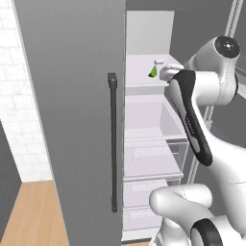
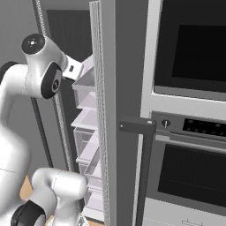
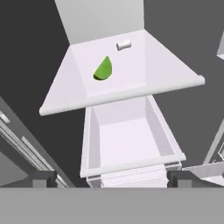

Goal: Grab a lemon wedge from the fridge and one ice cube from the ice bowl, and put them in the glass of lemonade.

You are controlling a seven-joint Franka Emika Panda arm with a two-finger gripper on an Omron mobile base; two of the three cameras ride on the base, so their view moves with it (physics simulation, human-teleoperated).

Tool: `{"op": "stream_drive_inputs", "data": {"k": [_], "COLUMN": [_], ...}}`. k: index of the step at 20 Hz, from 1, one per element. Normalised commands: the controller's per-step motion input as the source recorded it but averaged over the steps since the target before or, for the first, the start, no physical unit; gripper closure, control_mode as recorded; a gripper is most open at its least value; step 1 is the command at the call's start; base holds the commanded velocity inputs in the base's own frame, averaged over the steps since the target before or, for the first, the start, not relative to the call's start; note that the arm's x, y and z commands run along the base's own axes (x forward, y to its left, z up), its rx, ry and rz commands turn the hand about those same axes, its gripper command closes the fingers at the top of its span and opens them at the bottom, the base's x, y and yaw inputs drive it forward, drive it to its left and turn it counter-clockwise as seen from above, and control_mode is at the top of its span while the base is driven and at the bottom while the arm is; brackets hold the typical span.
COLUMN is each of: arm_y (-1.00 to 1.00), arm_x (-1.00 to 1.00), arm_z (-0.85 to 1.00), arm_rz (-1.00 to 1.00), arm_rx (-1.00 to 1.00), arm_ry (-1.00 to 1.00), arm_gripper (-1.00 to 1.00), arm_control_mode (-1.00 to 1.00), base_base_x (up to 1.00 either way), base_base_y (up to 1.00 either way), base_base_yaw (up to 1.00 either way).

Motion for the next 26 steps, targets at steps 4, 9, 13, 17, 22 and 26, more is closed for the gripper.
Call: {"op": "stream_drive_inputs", "data": {"k": [4,9,13,17,22,26], "arm_y": [0.0,-0.02,0.0,0.0,-0.01,-0.06], "arm_x": [0.7,0.65,0.59,0.52,0.42,0.45], "arm_z": [0.0,-0.02,-0.1,-0.24,-0.2,-0.08], "arm_rz": [0.0,0.0,0.0,0.0,0.0,0.0], "arm_rx": [0.0,0.0,0.0,0.0,0.0,0.0], "arm_ry": [0.03,0.04,0.03,0.06,0.02,0.02], "arm_gripper": [-1.0,-1.0,-1.0,-1.0,-1.0,-1.0], "arm_control_mode": [-1.0,-1.0,-1.0,-1.0,-1.0,-1.0], "base_base_x": [0.0,0.0,0.0,0.0,0.0,0.0], "base_base_y": [0.0,0.0,0.0,0.0,0.0,0.0], "base_base_yaw": [0.0,0.0,0.0,0.0,0.0,0.0]}}
